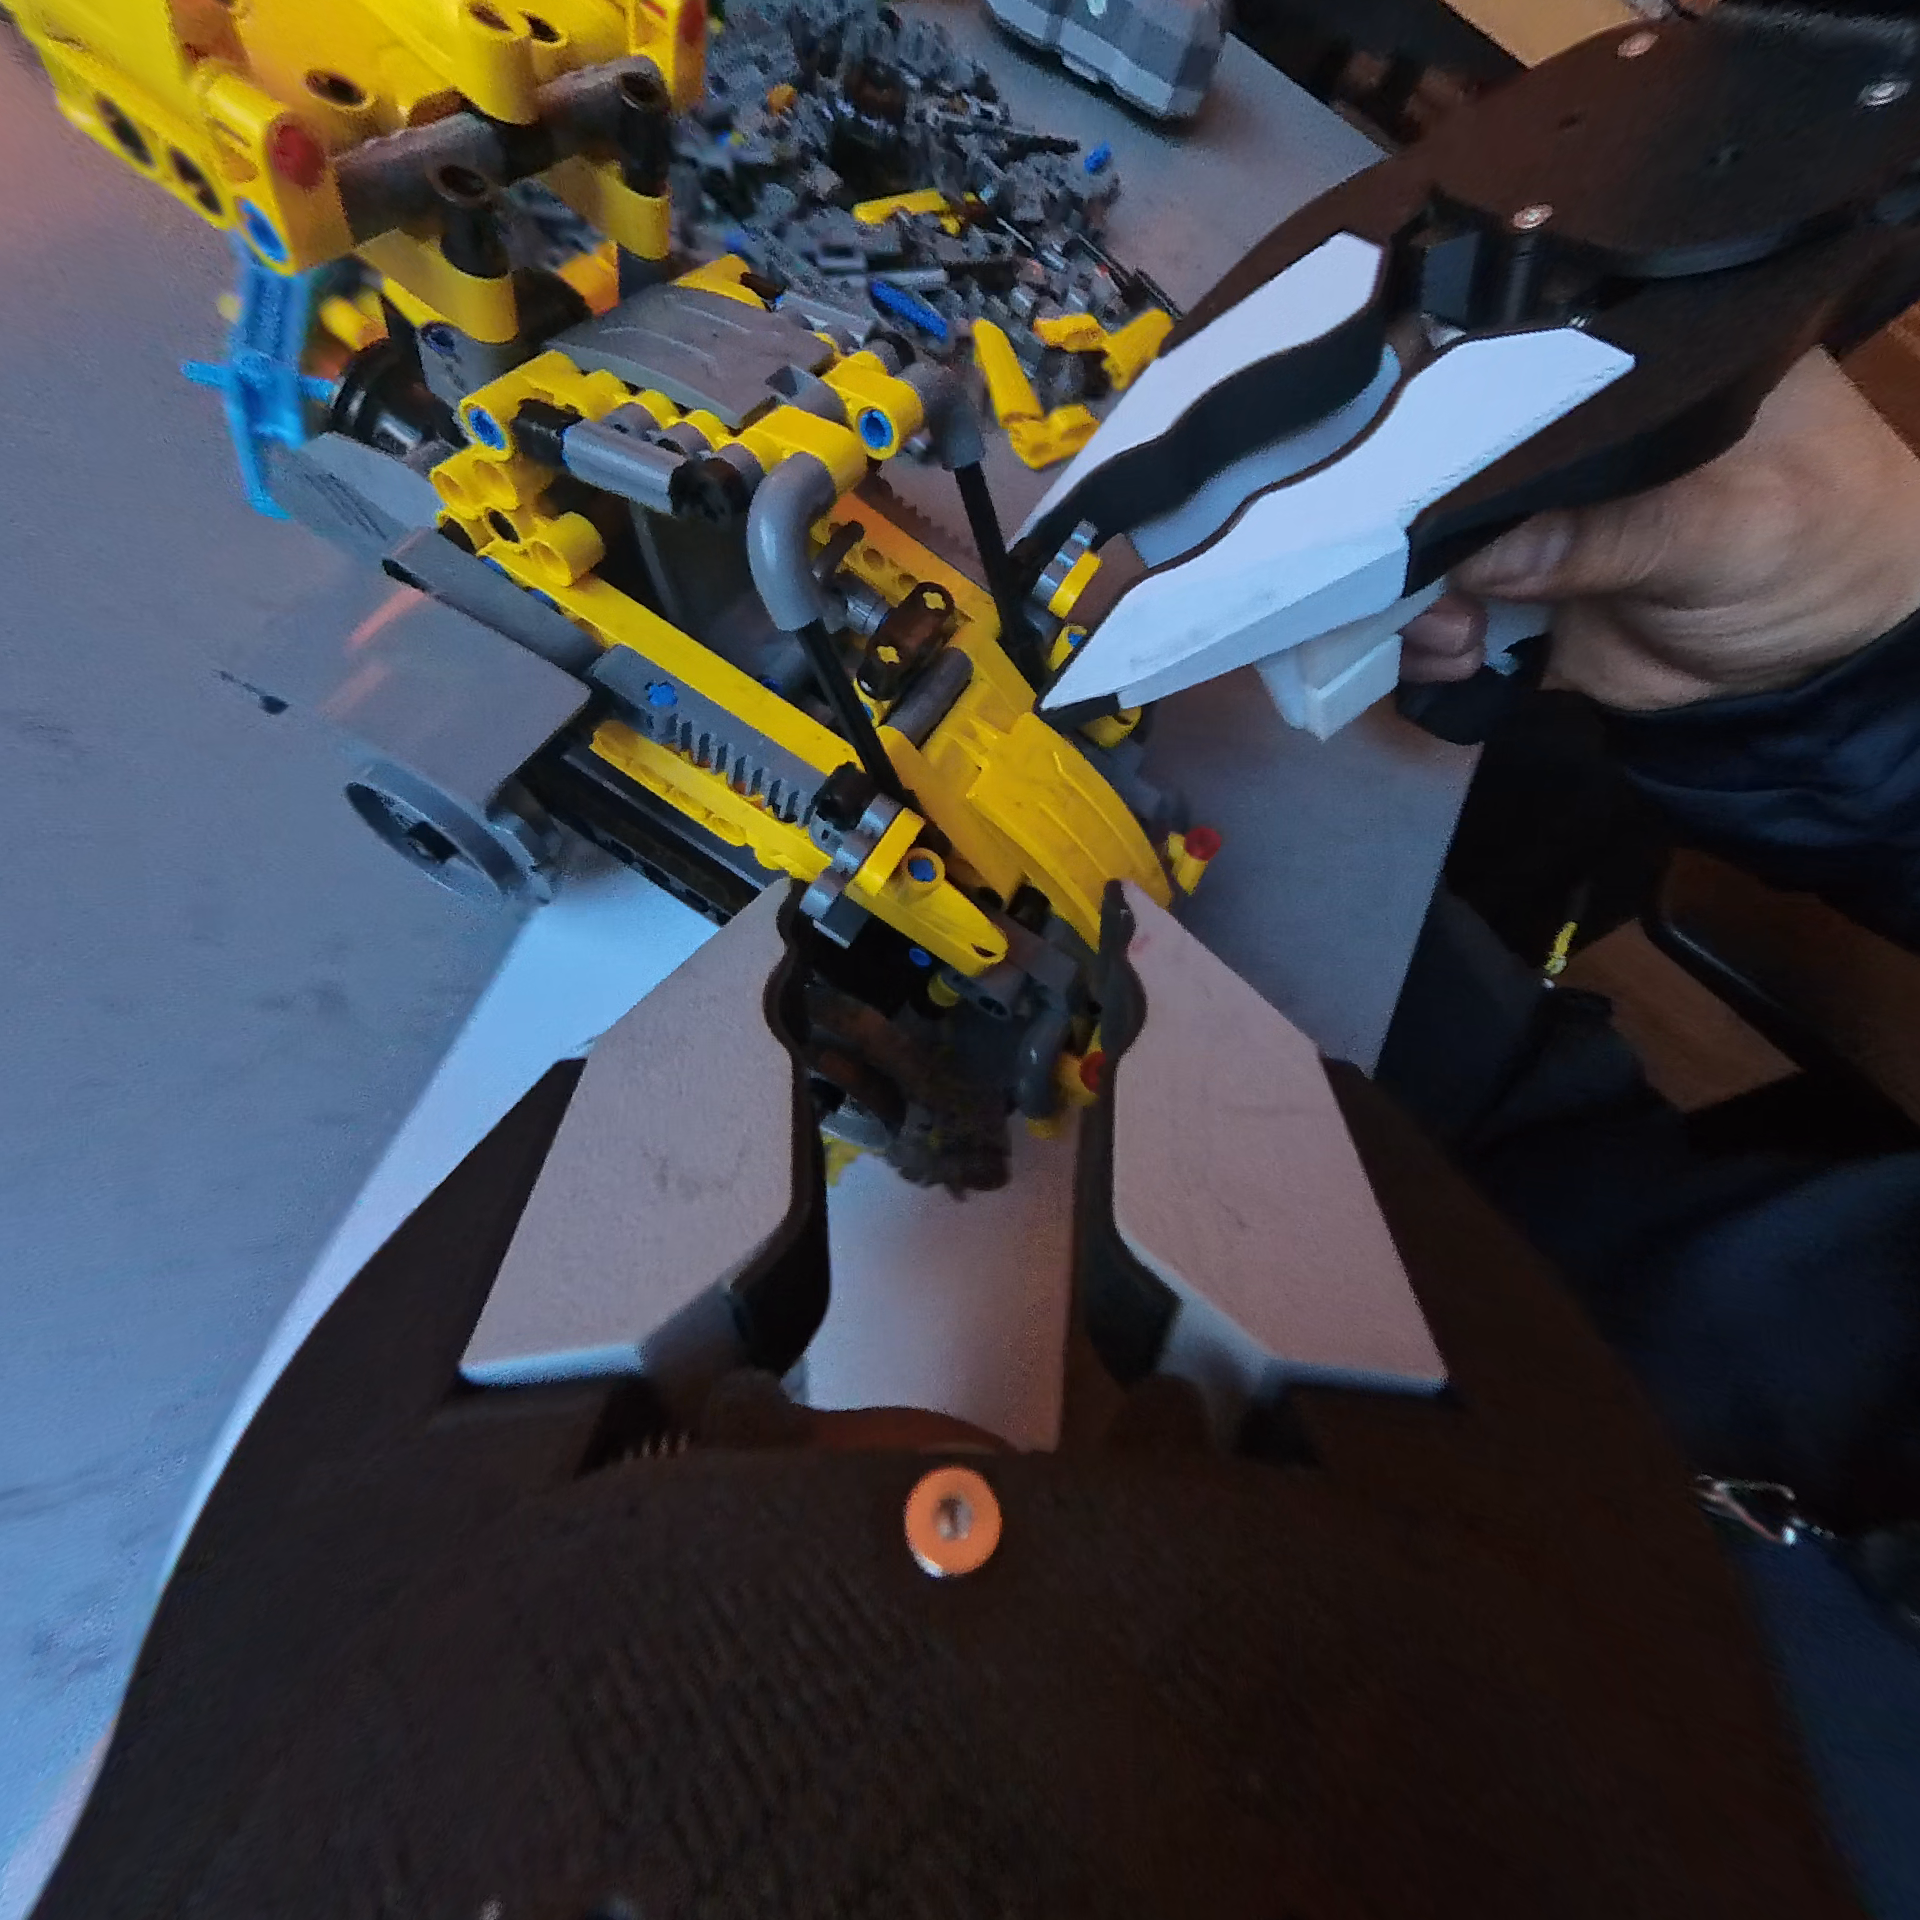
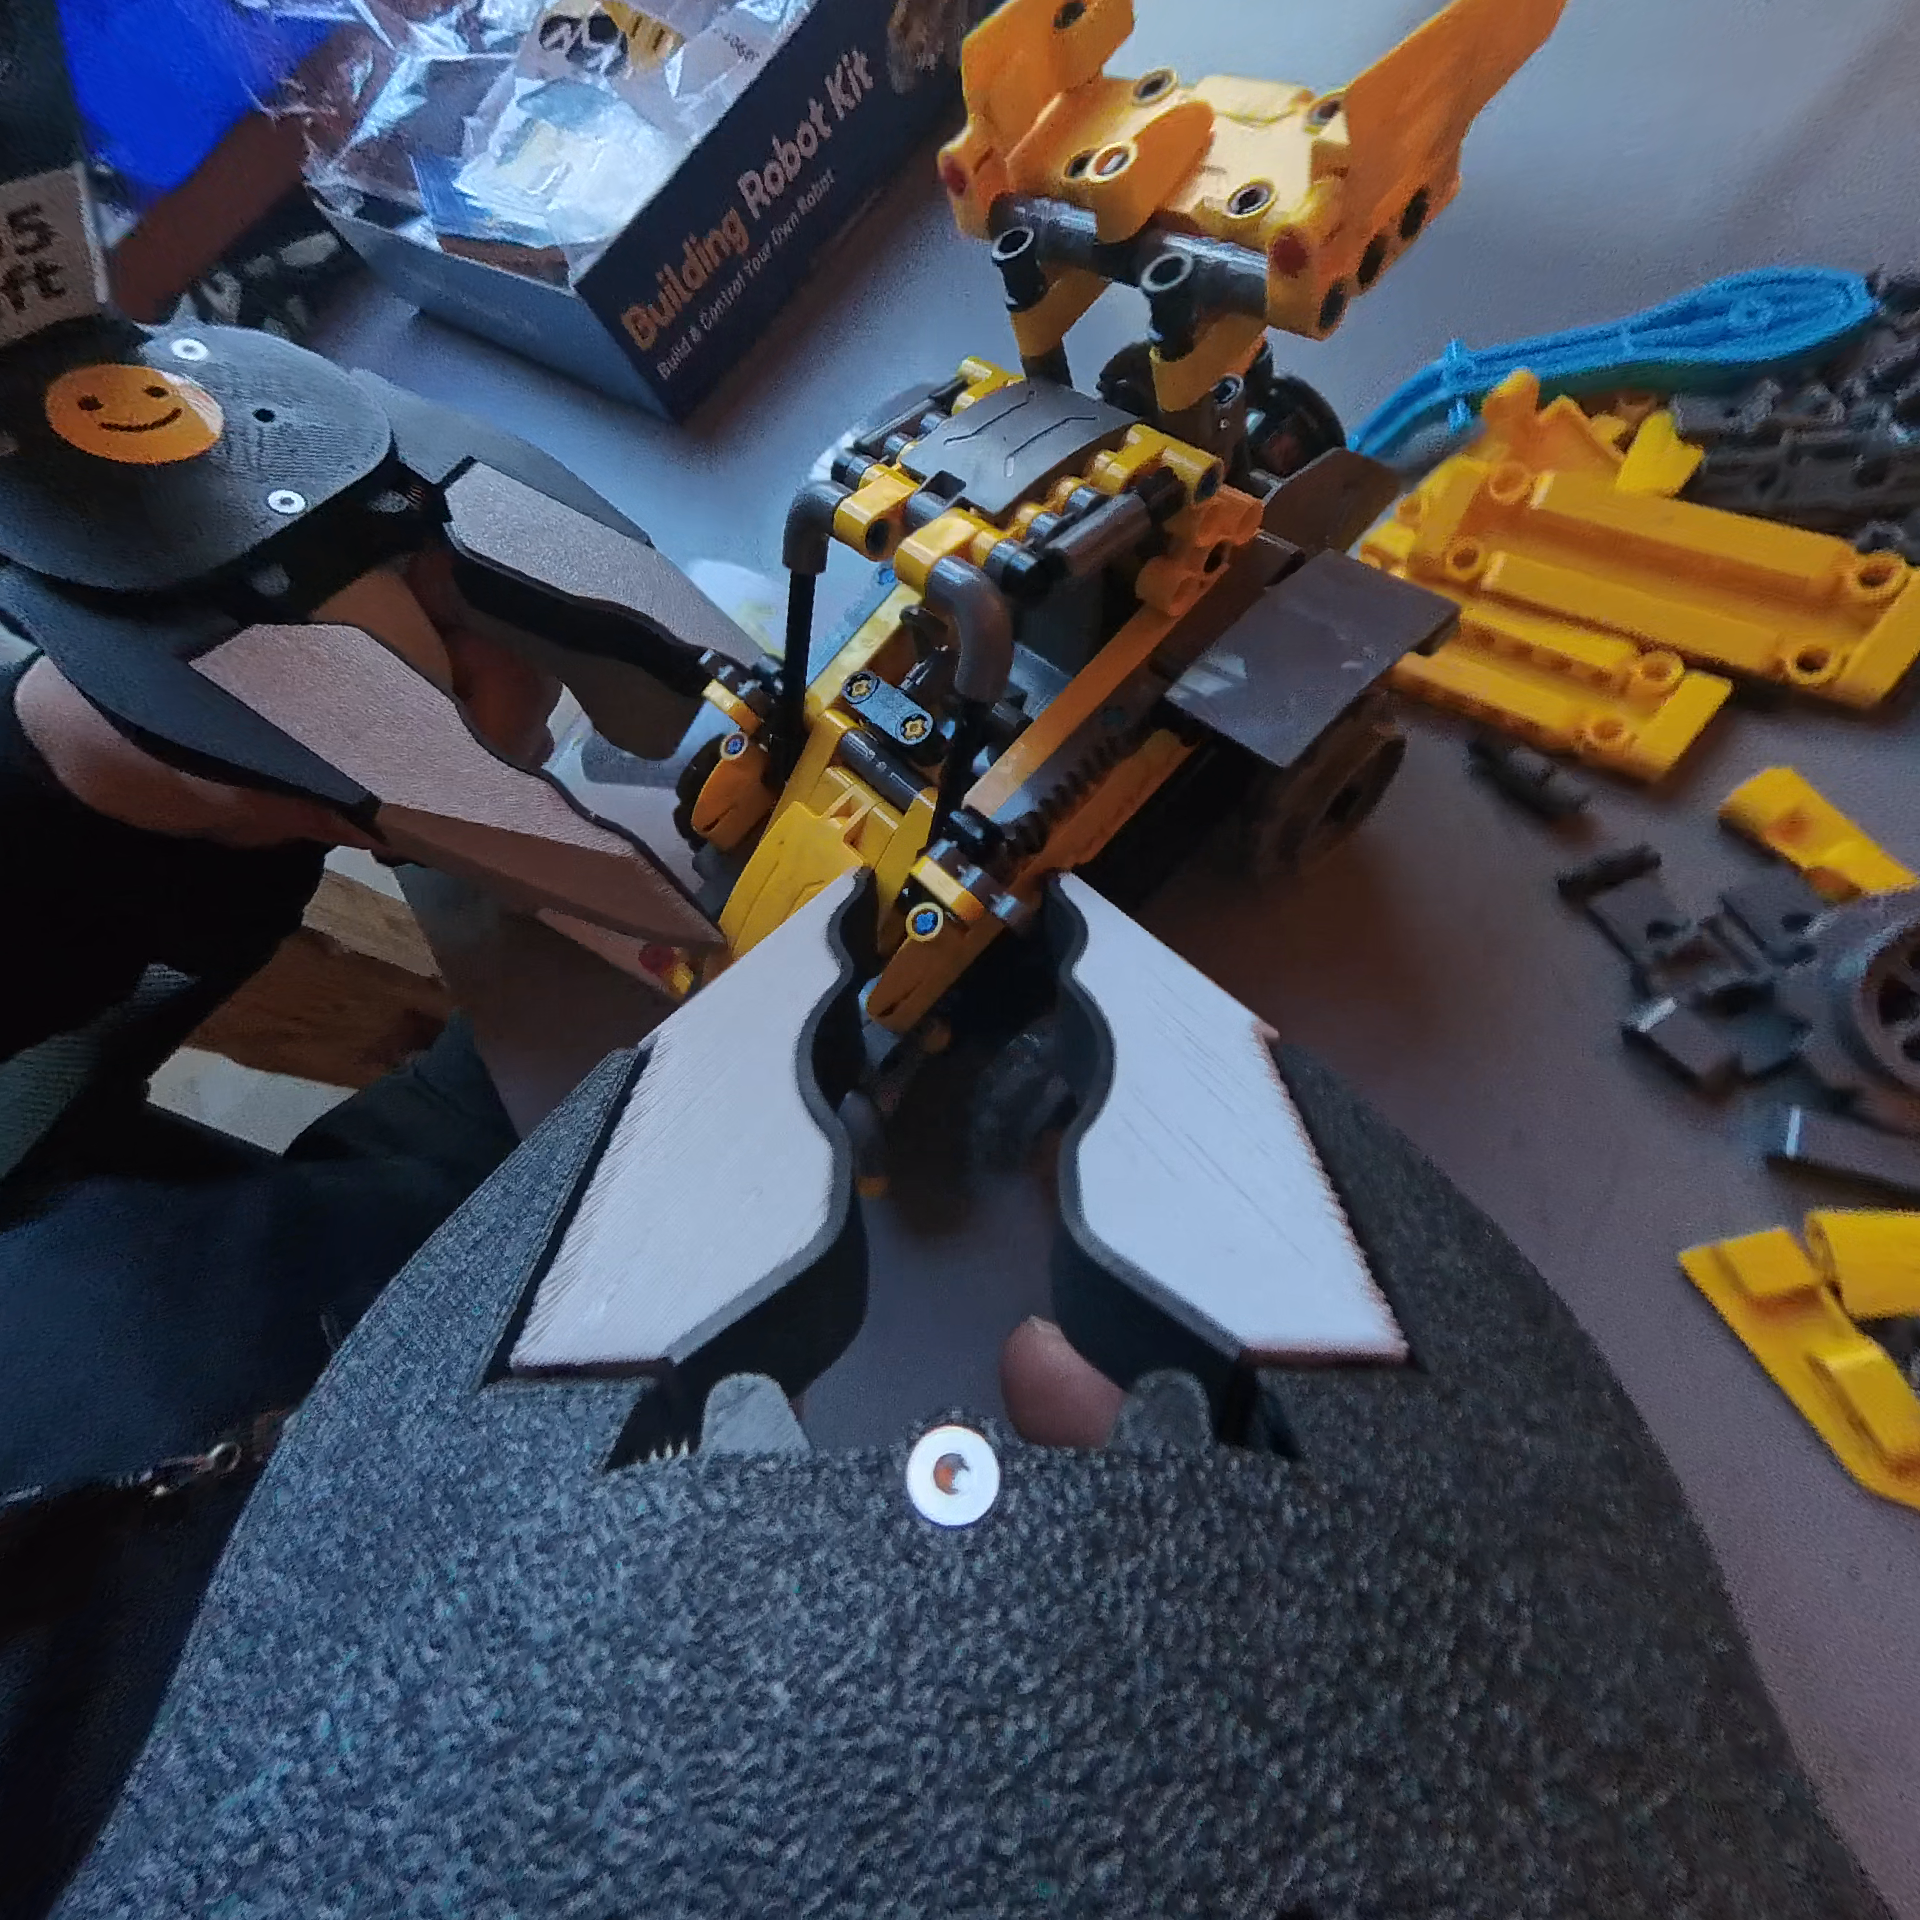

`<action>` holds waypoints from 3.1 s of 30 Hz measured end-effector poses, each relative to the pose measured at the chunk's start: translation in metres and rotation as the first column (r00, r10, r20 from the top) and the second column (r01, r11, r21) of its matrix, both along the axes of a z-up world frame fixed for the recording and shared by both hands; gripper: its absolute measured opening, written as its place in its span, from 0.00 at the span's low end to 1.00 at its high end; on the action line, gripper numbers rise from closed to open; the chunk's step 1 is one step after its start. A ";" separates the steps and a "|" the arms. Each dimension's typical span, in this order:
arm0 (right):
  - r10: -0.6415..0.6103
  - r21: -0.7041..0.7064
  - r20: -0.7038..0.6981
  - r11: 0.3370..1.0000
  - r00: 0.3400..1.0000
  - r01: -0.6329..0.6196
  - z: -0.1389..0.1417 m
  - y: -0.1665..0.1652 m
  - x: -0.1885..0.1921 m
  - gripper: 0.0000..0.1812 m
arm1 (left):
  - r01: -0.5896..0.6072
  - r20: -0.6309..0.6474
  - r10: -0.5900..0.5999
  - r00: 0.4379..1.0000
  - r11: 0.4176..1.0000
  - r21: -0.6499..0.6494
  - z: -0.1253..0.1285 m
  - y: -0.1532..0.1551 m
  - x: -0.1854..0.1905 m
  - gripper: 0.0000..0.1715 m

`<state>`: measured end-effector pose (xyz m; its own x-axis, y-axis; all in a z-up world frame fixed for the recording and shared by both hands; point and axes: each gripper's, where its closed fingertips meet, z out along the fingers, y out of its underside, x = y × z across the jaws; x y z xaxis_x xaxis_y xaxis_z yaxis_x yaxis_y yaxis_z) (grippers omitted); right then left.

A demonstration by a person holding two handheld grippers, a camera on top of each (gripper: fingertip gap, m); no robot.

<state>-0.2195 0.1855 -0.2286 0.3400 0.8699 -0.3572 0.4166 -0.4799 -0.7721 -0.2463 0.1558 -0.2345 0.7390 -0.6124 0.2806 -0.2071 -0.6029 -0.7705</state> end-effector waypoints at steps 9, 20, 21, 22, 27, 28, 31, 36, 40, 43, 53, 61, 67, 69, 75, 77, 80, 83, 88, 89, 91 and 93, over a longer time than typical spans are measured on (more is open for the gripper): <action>0.047 0.081 0.027 0.995 0.999 -0.049 0.021 0.037 -0.085 0.17 | -0.120 -0.088 0.121 0.989 0.993 0.022 0.020 0.041 -0.085 0.32; 0.099 0.067 0.143 0.992 0.985 -0.109 -0.001 0.088 -0.170 0.19 | -0.267 -0.032 0.265 0.964 0.960 -0.081 -0.004 0.089 -0.162 0.38; 0.105 0.074 0.144 0.990 0.984 -0.117 0.002 0.088 -0.167 0.22 | -0.275 -0.025 0.274 0.961 0.958 -0.076 -0.001 0.087 -0.161 0.40; 0.101 0.099 0.150 0.988 0.984 -0.117 0.004 0.089 -0.159 0.25 | -0.287 -0.034 0.285 0.958 0.956 -0.056 0.001 0.083 -0.161 0.42; 0.037 0.231 0.164 0.970 0.986 -0.075 0.025 0.092 -0.067 0.26 | -0.318 -0.097 0.332 0.938 0.939 0.132 0.030 0.036 -0.167 0.44; -0.004 0.259 0.162 0.965 0.987 -0.039 0.029 0.096 -0.038 0.26 | -0.306 -0.081 0.323 0.943 0.937 0.170 0.041 0.023 -0.163 0.43; -0.240 0.336 0.221 0.929 0.945 0.158 0.022 0.130 0.071 0.23 | -0.241 0.028 0.241 0.970 0.939 0.246 0.064 -0.019 -0.127 0.36; -0.497 0.234 0.270 0.865 0.825 0.444 -0.006 0.163 0.204 0.25 | -0.187 0.009 0.193 0.981 0.935 0.302 0.041 -0.047 -0.064 0.38; -0.502 0.210 0.268 0.863 0.822 0.459 -0.019 0.168 0.202 0.25 | -0.142 0.019 0.145 0.989 0.922 0.361 0.029 -0.057 -0.023 0.35; -0.535 0.212 0.333 0.845 0.776 0.492 -0.041 0.180 0.207 0.23 | -0.092 -0.007 0.102 0.995 0.929 0.358 0.019 -0.067 -0.004 0.33; -0.326 0.253 0.162 0.926 0.931 0.280 -0.007 0.121 0.151 0.12 | -0.033 -0.025 0.046 0.999 0.923 0.383 -0.005 -0.086 0.011 0.30; 0.071 0.414 0.160 0.900 0.985 -0.132 -0.011 0.018 0.038 0.12 | -0.016 0.024 0.006 1.000 0.913 0.407 0.000 -0.099 0.020 0.30; 0.206 0.616 0.033 0.766 0.978 -0.182 0.018 -0.010 -0.030 0.12 | -0.020 0.012 0.017 1.000 0.913 0.407 -0.004 -0.116 0.003 0.30; 0.227 0.686 0.021 0.705 0.974 -0.179 0.026 -0.015 -0.047 0.12 | -0.046 0.051 0.029 0.998 0.922 0.385 -0.002 -0.119 -0.006 0.30; 0.292 0.728 0.022 0.651 0.956 -0.216 0.027 -0.029 -0.095 0.12 | -0.055 0.126 0.015 0.992 0.945 0.321 0.004 -0.117 -0.026 0.31; 0.297 0.737 -0.001 0.646 0.955 -0.200 0.028 -0.028 -0.107 0.12 | -0.055 0.153 0.008 0.988 0.951 0.305 0.006 -0.117 -0.030 0.31; 0.314 0.739 -0.041 0.649 0.949 -0.183 0.033 -0.028 -0.117 0.12 | -0.046 0.175 -0.003 0.985 0.959 0.280 0.006 -0.118 -0.036 0.31; 0.314 0.714 -0.024 0.670 0.949 -0.203 0.023 -0.025 -0.122 0.12 | -0.035 0.192 -0.018 0.981 0.963 0.269 0.007 -0.120 -0.038 0.31; 0.297 0.722 0.017 0.657 0.955 -0.217 0.017 -0.023 -0.124 0.12 | -0.022 0.196 -0.027 0.980 0.970 0.242 -0.001 -0.120 -0.041 0.29; 0.294 0.718 0.017 0.661 0.956 -0.216 0.017 -0.022 -0.124 0.12 | -0.028 0.206 -0.021 0.978 0.972 0.234 -0.001 -0.119 -0.042 0.29; 0.281 0.715 0.001 0.671 0.960 -0.197 0.019 -0.018 -0.123 0.12 | -0.041 0.230 -0.010 0.973 0.975 0.218 -0.002 -0.117 -0.044 0.29; 0.272 0.706 -0.033 0.687 0.962 -0.170 0.024 -0.015 -0.120 0.12 | -0.045 0.241 -0.005 0.970 0.978 0.202 -0.003 -0.116 -0.045 0.29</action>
<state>-0.3399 0.1709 -0.2046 0.1024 0.9309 0.3507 0.3168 0.3037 -0.8985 -0.2913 0.0394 -0.2374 0.6784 -0.6609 0.3211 0.0089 -0.4295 -0.9030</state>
